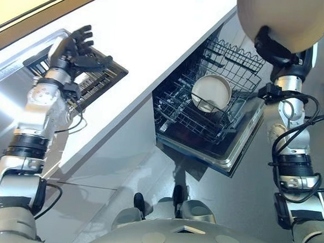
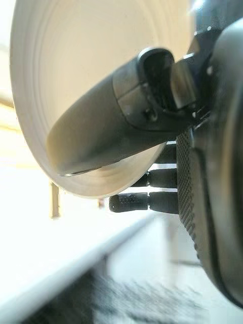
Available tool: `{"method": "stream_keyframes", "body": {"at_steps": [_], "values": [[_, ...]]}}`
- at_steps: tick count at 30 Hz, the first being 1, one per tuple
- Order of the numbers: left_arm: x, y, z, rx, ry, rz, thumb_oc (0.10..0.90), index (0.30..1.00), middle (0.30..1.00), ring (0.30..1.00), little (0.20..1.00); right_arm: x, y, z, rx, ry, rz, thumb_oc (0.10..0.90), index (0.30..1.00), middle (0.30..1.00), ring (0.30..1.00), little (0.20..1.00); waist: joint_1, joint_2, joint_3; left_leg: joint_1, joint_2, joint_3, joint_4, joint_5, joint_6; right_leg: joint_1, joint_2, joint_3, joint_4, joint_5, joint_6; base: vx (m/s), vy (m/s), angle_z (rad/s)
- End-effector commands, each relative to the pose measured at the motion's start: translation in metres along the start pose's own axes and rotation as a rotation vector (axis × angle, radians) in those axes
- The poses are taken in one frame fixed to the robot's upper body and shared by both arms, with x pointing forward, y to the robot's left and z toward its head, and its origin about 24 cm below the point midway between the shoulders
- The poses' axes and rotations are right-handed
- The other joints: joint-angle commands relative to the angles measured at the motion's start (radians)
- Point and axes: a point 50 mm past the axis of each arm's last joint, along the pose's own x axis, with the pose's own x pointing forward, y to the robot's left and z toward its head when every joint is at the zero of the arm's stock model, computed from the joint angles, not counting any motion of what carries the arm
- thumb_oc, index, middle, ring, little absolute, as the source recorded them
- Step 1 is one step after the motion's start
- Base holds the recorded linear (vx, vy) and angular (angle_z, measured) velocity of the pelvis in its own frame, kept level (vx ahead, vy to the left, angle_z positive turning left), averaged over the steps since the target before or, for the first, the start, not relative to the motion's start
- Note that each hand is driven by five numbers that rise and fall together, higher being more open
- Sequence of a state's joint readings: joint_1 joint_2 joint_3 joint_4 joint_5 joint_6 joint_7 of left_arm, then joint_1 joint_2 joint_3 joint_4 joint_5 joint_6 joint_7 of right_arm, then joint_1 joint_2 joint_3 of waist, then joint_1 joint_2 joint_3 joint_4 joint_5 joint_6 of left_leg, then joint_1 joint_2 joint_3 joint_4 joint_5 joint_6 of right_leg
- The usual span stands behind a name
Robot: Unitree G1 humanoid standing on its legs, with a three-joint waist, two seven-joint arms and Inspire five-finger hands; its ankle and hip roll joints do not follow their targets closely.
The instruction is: Pick up plates and place into dishwasher.
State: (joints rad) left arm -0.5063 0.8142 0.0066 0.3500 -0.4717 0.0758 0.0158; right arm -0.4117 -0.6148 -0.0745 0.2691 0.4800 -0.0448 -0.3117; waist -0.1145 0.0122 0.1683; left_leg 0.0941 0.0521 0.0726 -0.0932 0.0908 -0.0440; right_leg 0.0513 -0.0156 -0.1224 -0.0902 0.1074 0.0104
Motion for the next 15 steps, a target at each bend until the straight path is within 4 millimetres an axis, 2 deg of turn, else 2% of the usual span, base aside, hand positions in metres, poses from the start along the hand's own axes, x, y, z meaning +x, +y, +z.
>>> {"method": "stream_keyframes", "body": {"at_steps": [1,4,7,12,15], "values": [[-0.007,0.053,0.040,0.110,-0.206,0.171,0.800,0.900,0.900,0.900,0.900,0.004,-0.030,0.014,-0.190,-0.075,0.004,0.100,0.300,0.300,0.300,0.200,-0.002,0.012,-0.171,-0.011,0.002,0.029,0.038,-0.075,-0.013,0.018,-0.005,-0.040,0.144,-0.178,0.092,0.11,0.026,0.05],[-0.013,0.074,0.044,0.141,-0.199,0.216,0.800,0.900,0.900,0.900,0.900,0.001,-0.046,-0.004,-0.300,0.015,0.027,0.100,0.300,0.300,0.300,0.200,0.006,0.014,-0.161,-0.010,0.004,0.020,0.036,-0.074,-0.015,0.015,-0.009,-0.048,0.152,-0.184,0.091,0.13,0.010,0.08],[-0.017,0.090,0.044,0.163,-0.174,0.259,0.800,0.900,0.900,0.900,0.900,0.000,-0.050,-0.009,-0.355,0.038,0.051,0.100,0.300,0.300,0.300,0.200,0.009,0.015,-0.144,-0.013,0.004,0.008,0.037,-0.072,-0.017,0.008,-0.011,-0.050,0.159,-0.188,0.087,0.15,0.003,0.12],[-0.021,0.105,0.040,0.143,-0.169,0.328,0.800,0.900,0.900,0.900,0.900,0.003,-0.047,-0.007,-0.392,0.006,0.085,0.100,0.300,0.300,0.300,0.200,0.008,0.023,-0.114,-0.032,0.005,-0.009,0.044,-0.066,-0.022,-0.014,-0.013,-0.058,0.179,-0.197,0.081,0.12,0.032,0.03],[-0.021,0.104,0.039,0.110,-0.202,0.358,0.800,0.900,0.900,0.900,0.900,0.007,-0.036,0.000,-0.404,-0.050,0.103,0.100,0.300,0.300,0.300,0.200,0.009,0.031,-0.079,-0.062,0.006,-0.019,0.054,-0.062,-0.026,-0.047,-0.015,-0.058,0.206,-0.206,0.075,0.05,0.075,0.05]]}}
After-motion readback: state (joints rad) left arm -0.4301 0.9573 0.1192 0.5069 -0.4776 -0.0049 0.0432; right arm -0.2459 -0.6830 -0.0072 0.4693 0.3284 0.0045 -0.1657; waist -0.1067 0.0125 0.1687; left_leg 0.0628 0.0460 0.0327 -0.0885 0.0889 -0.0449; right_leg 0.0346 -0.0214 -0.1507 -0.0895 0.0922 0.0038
